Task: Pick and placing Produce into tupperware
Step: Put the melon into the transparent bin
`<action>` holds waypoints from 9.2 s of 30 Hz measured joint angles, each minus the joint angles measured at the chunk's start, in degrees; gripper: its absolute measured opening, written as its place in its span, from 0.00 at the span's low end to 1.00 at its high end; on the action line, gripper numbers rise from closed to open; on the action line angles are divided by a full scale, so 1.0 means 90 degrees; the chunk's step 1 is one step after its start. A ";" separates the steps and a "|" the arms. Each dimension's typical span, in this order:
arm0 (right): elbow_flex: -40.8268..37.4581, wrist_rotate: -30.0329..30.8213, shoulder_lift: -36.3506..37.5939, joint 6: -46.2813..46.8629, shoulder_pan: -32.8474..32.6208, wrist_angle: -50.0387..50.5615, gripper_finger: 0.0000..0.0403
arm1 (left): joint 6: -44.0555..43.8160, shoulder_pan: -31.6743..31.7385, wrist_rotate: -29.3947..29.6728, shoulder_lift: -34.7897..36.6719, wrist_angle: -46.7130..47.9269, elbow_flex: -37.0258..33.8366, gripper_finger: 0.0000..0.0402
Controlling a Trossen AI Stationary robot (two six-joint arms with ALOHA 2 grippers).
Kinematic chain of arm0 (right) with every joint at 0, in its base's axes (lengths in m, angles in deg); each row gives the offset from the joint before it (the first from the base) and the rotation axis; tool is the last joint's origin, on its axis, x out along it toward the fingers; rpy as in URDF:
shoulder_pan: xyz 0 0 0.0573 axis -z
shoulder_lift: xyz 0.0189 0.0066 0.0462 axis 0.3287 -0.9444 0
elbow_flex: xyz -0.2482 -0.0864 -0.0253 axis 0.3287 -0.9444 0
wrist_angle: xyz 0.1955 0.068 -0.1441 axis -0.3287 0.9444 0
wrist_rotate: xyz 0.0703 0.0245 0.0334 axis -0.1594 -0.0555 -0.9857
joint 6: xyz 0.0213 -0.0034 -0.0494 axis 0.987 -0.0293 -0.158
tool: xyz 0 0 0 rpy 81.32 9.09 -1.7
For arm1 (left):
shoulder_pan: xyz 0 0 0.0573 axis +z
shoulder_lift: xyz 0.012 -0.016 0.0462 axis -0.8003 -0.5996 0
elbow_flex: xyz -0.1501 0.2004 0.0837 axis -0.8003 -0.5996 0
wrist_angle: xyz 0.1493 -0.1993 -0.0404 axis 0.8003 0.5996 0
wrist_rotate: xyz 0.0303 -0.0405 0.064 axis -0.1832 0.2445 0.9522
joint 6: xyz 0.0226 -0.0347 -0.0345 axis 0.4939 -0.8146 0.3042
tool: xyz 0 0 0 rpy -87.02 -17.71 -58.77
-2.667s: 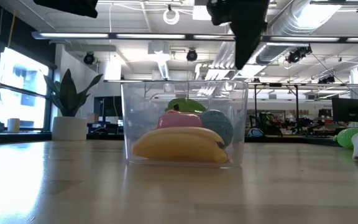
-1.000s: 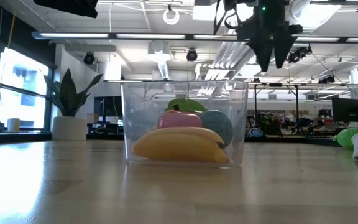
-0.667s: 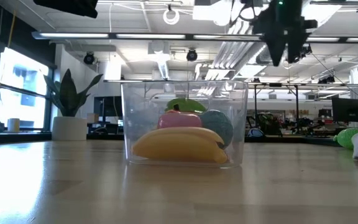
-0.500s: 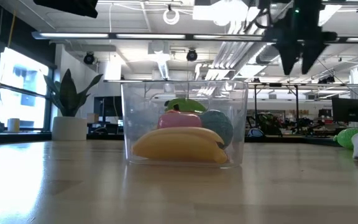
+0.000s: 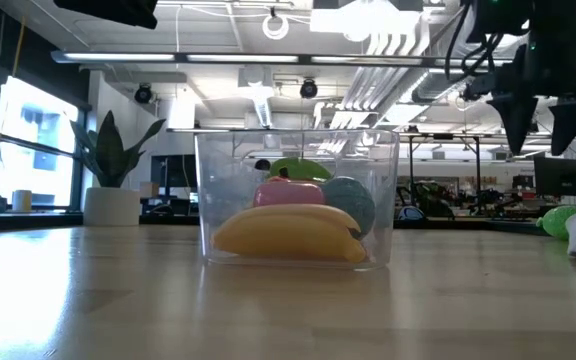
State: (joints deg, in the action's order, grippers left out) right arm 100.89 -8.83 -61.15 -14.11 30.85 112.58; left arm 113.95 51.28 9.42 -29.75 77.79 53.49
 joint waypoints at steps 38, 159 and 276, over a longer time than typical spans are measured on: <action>-0.0103 0.0173 -0.1279 -0.1441 0.1467 -0.0237 0.71 | -0.0001 0.0002 0.0001 -0.0001 0.0000 -0.0002 0.28; -0.0297 -0.0664 -0.2337 -0.5796 0.4325 -0.0341 0.71 | -0.0001 0.0002 0.0000 -0.0001 0.0000 0.0000 0.28; -0.0302 -0.1101 -0.4270 -0.5508 0.4328 -0.0901 0.53 | -0.0001 -0.0001 0.0000 -0.0001 0.0000 0.0000 0.28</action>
State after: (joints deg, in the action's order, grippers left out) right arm 98.18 -18.75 -99.58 -63.68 69.80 104.47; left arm 113.94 51.27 9.42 -29.76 77.79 53.49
